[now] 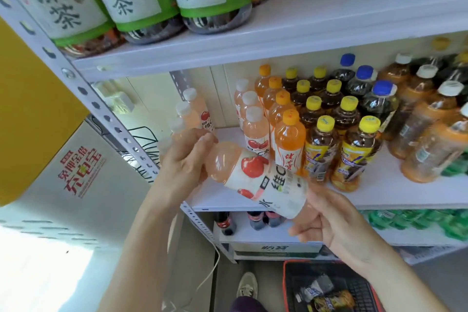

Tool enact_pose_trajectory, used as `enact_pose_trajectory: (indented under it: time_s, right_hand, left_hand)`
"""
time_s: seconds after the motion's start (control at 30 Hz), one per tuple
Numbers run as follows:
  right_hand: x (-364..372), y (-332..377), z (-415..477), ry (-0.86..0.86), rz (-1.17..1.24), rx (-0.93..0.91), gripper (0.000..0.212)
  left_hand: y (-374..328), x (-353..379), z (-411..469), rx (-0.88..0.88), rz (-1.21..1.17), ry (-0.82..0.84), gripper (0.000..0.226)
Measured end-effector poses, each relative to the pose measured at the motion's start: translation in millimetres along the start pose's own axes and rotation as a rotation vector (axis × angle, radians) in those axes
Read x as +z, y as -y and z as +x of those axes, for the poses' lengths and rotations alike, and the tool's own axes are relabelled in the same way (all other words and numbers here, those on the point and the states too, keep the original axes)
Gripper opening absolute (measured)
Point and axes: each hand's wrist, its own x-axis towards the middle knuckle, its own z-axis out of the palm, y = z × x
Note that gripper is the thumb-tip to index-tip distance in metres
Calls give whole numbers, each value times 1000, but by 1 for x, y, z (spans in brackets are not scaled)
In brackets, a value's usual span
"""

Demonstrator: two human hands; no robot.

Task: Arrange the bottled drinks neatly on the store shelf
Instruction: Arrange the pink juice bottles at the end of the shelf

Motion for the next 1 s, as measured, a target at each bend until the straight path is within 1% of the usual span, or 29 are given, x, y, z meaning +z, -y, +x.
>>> enact_pose_trajectory:
  time_s: [0.03,0.1,0.17,0.23,0.33,0.4,0.47,0.5,0.53,0.6,0.67,0.73,0.77,0.83,0.93,1.0]
  right_hand:
    - [1,1,-3,-20,-11,16,62]
    - [1,2,-6,-33,-30,75,68]
    - [1,5,-9,-8,-44,131,73]
    - [0,6,-10,21,-21,151,72]
    - [1,8,-11,51,84,76,61]
    - [2,10,-12,117,60,19,59]
    - [1,11,-14,128,-11,-23,62]
    - [0,10,-15,122,-27,-38,62]
    - [0,11,-16,114,-18,-43,62]
    - [1,13,-19,114,33,-31,59]
    - [2,14,-21,117,64,-23,58]
    - [1,16,-21,105,42,-14,60]
    - [-1,16,-20,89,38,-4,61]
    - [-6,13,-19,59,14,65,63]
    - [-6,14,-20,114,30,134,71]
    - [-4,16,-14,99,27,86,71]
  left_hand:
    - [-2,-2,-3,10,-12,51,20]
    - [-7,-5,-8,18,-36,134,16]
    - [-9,-7,-11,37,-92,167,17]
    - [-8,-5,-11,64,-120,140,25]
    - [-4,0,-8,60,-91,30,39]
    - [0,3,-6,38,-20,-47,49]
    - [4,4,-5,16,1,-82,56]
    - [5,3,-5,3,-15,-79,55]
    - [5,2,-6,-9,-43,-54,52]
    - [5,-3,-8,-10,-93,59,44]
    - [7,-11,-10,-7,-44,196,36]
    - [9,-17,-12,-13,37,303,38]
    - [10,-18,-12,-3,57,323,39]
    - [10,-16,-12,43,11,305,39]
    - [7,-8,-9,90,-99,215,41]
    - [6,-2,-7,62,-102,123,42]
